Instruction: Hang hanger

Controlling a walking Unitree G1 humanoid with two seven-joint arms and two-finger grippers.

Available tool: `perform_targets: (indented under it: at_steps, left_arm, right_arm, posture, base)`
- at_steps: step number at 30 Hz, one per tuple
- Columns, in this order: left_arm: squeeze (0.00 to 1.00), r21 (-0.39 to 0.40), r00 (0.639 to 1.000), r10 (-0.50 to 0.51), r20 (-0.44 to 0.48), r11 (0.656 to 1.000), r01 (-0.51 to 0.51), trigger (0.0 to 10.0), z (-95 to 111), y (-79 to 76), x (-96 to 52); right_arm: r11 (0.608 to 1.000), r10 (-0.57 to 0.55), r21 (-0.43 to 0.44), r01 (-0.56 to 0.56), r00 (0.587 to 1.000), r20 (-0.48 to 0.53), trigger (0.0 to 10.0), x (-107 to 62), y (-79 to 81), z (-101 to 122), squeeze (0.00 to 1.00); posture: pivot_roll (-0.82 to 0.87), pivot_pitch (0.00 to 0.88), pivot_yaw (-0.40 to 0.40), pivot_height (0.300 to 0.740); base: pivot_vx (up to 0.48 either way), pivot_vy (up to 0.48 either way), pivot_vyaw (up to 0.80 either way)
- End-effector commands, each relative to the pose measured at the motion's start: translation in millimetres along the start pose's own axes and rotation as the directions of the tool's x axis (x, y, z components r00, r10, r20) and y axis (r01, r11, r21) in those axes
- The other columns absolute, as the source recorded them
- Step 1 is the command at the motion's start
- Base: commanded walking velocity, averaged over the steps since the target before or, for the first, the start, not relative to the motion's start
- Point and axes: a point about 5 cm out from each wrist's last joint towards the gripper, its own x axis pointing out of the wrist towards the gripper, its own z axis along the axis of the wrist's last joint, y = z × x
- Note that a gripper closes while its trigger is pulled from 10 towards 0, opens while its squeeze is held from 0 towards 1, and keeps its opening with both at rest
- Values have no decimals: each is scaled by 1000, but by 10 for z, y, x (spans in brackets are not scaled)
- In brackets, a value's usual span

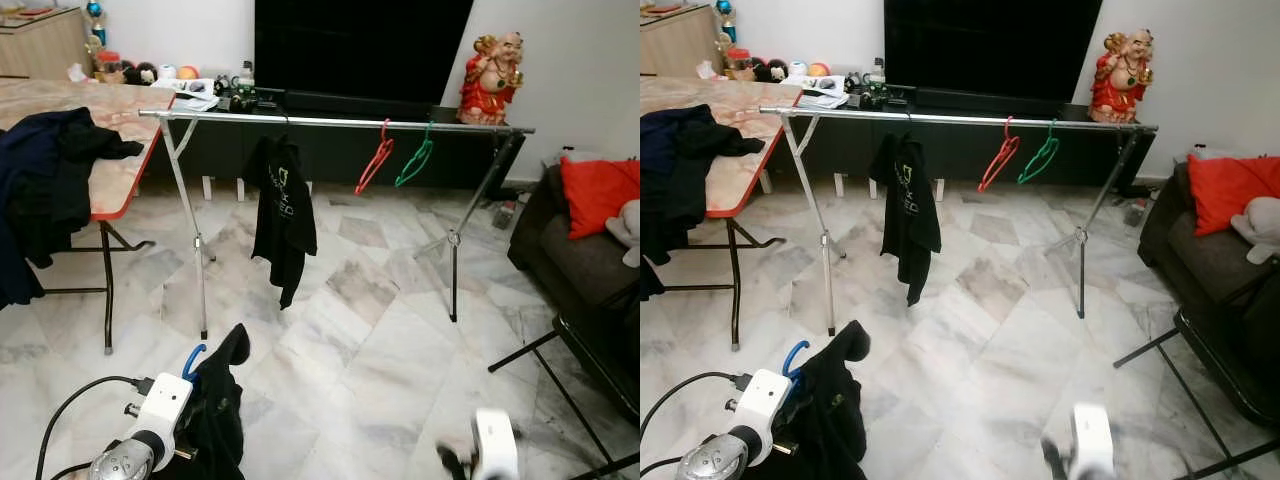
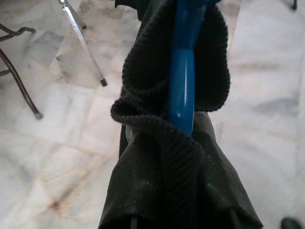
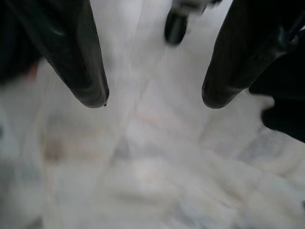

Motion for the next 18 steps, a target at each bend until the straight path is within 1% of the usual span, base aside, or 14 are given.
perform_targets:
  at_steps: [1, 3, 4, 5, 8, 11, 12, 15, 18]
  left_arm:
    - [0, -24, 998, 10, 60, 1000, -8, 10000, 79, -10, -10]
    - [0, -51, 997, 30, 65, 998, -26, 10000, 58, -42, -32]
    - [0, -53, 997, 37, 61, 998, -34, 10000, 48, -48, -39]
    - [0, -47, 997, 40, 60, 998, -37, 10000, 40, -55, -45]
    - [0, -39, 998, 31, 54, 999, -29, 10000, -14, -91, -77]
    - [0, -47, 999, 4, 46, 999, -2, 10000, -53, -119, -102]
    - [0, -56, 999, -1, 51, 998, 4, 10000, -40, -121, -99]
    - [0, -64, 999, 4, 54, 998, 0, 10000, -14, -110, -82]
    - [0, -61, 999, 4, 48, 998, -2, 10000, 2, -111, -65]
  right_arm:
    - [997, -44, 58, 45, 999, -19, 10000, -8, -26, -62, 0]
    - [988, -84, 123, 92, 994, -68, 10000, -40, -42, -252, 0]
    - [985, -92, 136, 103, 992, -84, 10000, -49, -43, -300, 0]
    - [986, -96, 130, 108, 991, -97, 10000, -55, -38, -336, 0]
    - [989, -86, 108, 98, 990, -109, 10000, -60, 9, -393, 0]
    - [985, -94, 131, 108, 990, -108, 10000, -65, 29, -426, 0]
    - [981, -106, 149, 123, 988, -115, 10000, -76, 8, -457, 0]
    - [978, -113, 163, 133, 985, -129, 10000, -89, -16, -497, 0]
    - [978, -112, 160, 135, 983, -147, 10000, -104, -37, -540, 0]
  posture:
    - [171, 0, -85, 740]
    - [179, 0, -87, 740]
    - [180, 0, -84, 740]
    - [180, 0, -84, 740]
    - [156, 0, -47, 740]
    - [137, 0, -20, 740]
    - [137, 0, -11, 740]
    - [131, 0, 0, 740]
    - [129, 0, 7, 740]
  base:
    - [0, 0, 0]
    - [0, 0, 0]
    - [0, 0, 0]
    - [0, 0, 0]
    - [0, 0, 0]
    - [0, 0, 0]
    - [0, 0, 0]
    - [0, 0, 0]
    - [0, 0, 0]
